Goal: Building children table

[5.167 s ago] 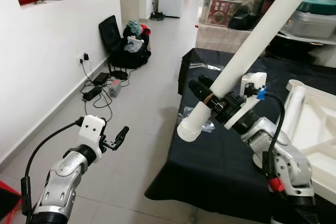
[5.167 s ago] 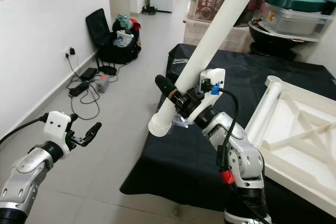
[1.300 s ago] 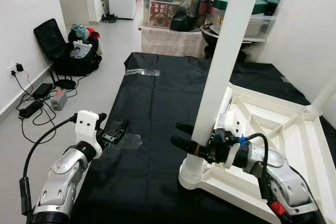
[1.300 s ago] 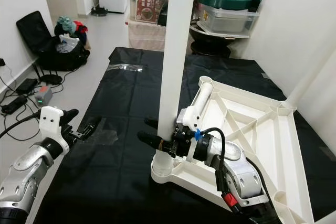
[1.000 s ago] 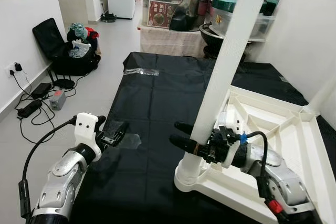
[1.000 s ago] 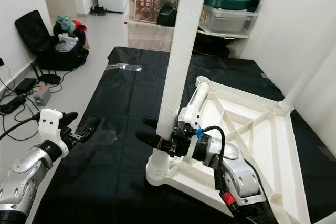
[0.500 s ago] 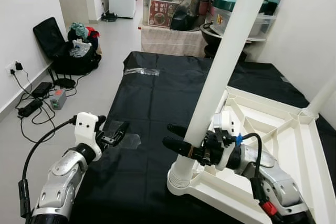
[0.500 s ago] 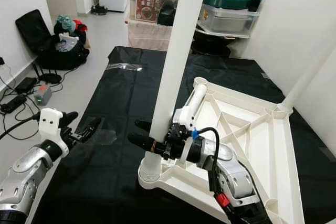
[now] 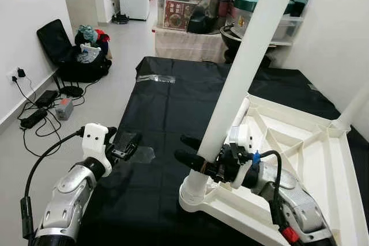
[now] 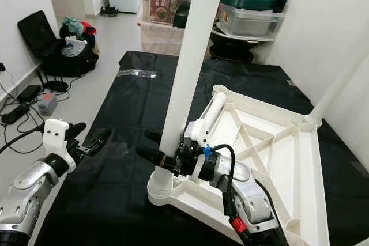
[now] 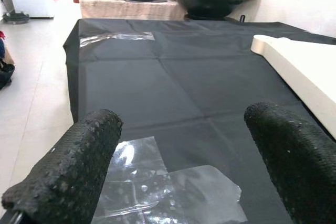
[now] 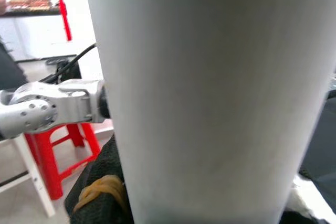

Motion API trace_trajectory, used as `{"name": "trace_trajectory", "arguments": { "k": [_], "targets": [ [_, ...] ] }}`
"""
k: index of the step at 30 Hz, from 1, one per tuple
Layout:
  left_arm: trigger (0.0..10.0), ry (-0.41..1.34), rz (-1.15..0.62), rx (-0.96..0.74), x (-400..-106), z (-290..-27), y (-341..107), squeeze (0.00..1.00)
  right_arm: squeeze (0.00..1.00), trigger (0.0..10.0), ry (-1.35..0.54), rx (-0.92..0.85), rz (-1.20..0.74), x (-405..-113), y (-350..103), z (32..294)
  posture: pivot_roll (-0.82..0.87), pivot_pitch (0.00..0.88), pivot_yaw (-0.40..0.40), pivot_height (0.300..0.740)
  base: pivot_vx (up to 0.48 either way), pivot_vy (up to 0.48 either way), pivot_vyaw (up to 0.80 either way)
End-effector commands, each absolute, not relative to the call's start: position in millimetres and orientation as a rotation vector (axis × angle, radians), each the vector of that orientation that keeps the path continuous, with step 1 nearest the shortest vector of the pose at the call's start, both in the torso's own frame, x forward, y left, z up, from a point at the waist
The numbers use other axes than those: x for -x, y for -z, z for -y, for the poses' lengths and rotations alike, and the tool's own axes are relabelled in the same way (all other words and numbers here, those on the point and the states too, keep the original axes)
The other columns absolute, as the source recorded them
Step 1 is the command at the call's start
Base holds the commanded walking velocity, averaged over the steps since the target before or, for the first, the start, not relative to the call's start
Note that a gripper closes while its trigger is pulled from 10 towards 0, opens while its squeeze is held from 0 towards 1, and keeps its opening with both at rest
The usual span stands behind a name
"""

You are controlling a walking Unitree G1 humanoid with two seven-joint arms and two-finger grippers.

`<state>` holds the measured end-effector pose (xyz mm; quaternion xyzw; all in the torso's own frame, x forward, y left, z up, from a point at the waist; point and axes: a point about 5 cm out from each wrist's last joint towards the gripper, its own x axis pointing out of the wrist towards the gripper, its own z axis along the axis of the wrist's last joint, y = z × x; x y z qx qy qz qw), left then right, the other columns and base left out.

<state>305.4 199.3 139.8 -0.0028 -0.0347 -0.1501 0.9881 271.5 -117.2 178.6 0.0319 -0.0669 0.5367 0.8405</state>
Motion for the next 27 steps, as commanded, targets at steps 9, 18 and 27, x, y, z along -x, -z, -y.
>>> {"name": "trace_trajectory", "arguments": {
  "k": [9, 18, 27],
  "targets": [
    [10.0, 0.303, 0.065, 0.023, -305.0, -196.6, -138.2, 0.00, 0.00, 10.0, -0.777, 0.076, -0.079, -281.4, -141.0, 134.5, 0.10, 0.000, -0.102, 0.740, 0.000, 0.000, 0.00],
    [10.0, 0.302, 0.066, 0.025, -305.6, -195.9, -137.5, 0.00, 0.00, 10.0, -0.305, 0.209, -0.246, -296.1, -119.1, 162.5, 0.10, 0.000, -0.102, 0.740, 0.000, 0.000, 0.00],
    [10.0, 0.304, 0.064, 0.032, -306.0, -194.5, -136.3, 0.00, 0.00, 10.0, 0.013, 0.044, -0.315, -298.0, -109.4, 186.0, 0.09, 0.000, -0.103, 0.740, 0.000, 0.000, 0.00]
  ]
}}
